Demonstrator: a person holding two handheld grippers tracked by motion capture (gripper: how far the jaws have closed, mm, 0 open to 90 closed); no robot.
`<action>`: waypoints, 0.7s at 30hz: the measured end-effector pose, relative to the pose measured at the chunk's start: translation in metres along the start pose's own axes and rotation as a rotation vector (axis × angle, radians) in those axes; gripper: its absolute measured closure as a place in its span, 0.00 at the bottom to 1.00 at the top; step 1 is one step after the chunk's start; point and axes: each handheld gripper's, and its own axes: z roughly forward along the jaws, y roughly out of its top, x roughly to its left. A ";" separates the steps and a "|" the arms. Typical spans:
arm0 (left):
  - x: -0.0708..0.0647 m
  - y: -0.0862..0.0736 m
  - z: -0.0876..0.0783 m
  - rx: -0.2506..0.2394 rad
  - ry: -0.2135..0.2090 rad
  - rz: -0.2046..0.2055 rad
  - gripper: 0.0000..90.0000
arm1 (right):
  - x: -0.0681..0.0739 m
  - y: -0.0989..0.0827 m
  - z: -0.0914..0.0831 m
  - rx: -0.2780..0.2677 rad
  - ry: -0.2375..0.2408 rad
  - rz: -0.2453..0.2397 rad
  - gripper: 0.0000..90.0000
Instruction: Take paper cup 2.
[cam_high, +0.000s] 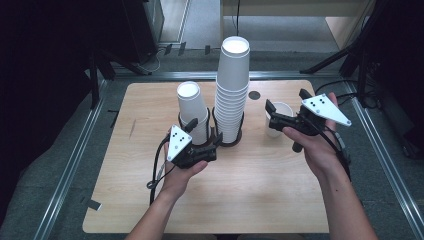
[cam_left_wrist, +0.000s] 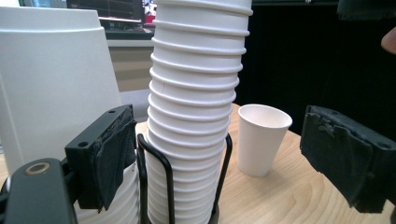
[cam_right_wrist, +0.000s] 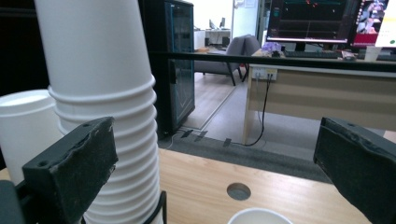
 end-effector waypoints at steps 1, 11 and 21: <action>0.001 0.001 0.003 -0.003 -0.003 -0.006 0.11 | 0.003 0.006 0.002 -0.003 0.005 -0.004 0.00; 0.003 0.007 0.017 0.013 0.012 0.010 0.05 | 0.029 0.033 0.013 -0.049 0.077 -0.001 0.00; 0.001 0.007 0.028 0.019 -0.001 0.000 0.02 | 0.053 0.049 0.025 -0.069 0.124 -0.008 0.00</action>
